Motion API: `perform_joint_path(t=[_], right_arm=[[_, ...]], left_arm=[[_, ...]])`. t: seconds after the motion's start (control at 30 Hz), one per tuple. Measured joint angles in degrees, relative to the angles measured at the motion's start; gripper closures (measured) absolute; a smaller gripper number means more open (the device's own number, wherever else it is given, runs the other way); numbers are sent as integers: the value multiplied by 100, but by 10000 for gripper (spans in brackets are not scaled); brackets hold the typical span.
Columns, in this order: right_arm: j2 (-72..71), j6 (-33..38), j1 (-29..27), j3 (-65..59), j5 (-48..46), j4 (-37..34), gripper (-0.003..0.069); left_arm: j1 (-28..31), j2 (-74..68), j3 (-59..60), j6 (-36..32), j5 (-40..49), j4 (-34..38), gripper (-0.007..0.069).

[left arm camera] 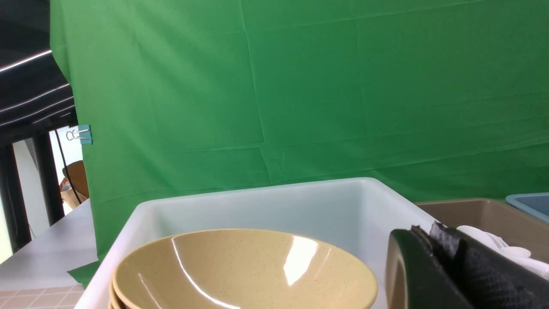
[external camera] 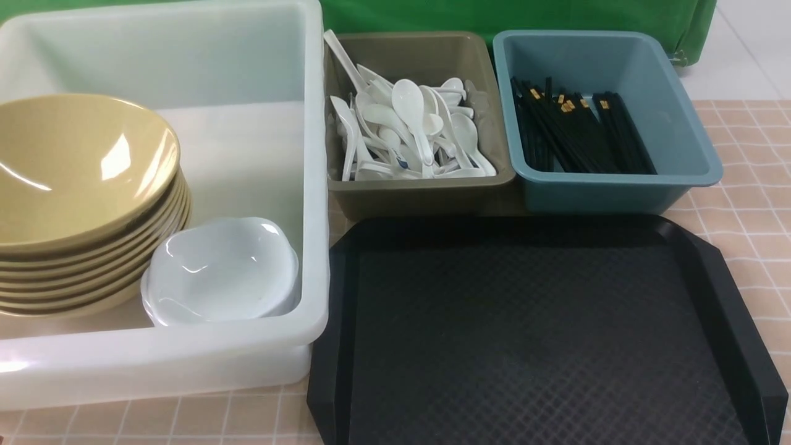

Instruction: On brown table put chopsticks spoon bowls plates into blue grey white boxes.

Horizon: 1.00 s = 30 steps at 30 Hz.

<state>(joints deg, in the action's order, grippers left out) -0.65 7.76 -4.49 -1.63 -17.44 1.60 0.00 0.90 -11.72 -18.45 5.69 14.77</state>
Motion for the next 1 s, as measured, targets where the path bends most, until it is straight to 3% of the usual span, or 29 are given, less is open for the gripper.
perform_joint_path(t=[0.23,0.43,0.5,0.53,0.6,0.63,0.7,0.87,1.0], right_arm=[[0,0,0,0,-2,0,610],[0,0,0,0,-7,-11,607],[0,0,0,0,-7,-24,606],[-1,0,0,0,-7,-24,604],[-1,0,0,0,-7,-24,603],[-1,0,0,0,-7,-24,601],[-1,0,0,0,-9,-24,599],[-1,0,0,0,-9,-24,593],[-1,0,0,0,-9,-24,590]], left_arm=[[0,0,76,0,-130,27,620],[182,0,1075,-163,-1297,-128,620],[297,0,1267,39,-1139,-128,620],[306,0,1307,450,-439,-157,620],[292,0,1321,785,-16,-236,620],[245,0,1321,1164,775,-356,620],[141,-5,1321,1507,1244,-520,620],[-55,-5,1315,1700,1332,-656,620],[-51,-5,1315,1475,1331,-670,620]])
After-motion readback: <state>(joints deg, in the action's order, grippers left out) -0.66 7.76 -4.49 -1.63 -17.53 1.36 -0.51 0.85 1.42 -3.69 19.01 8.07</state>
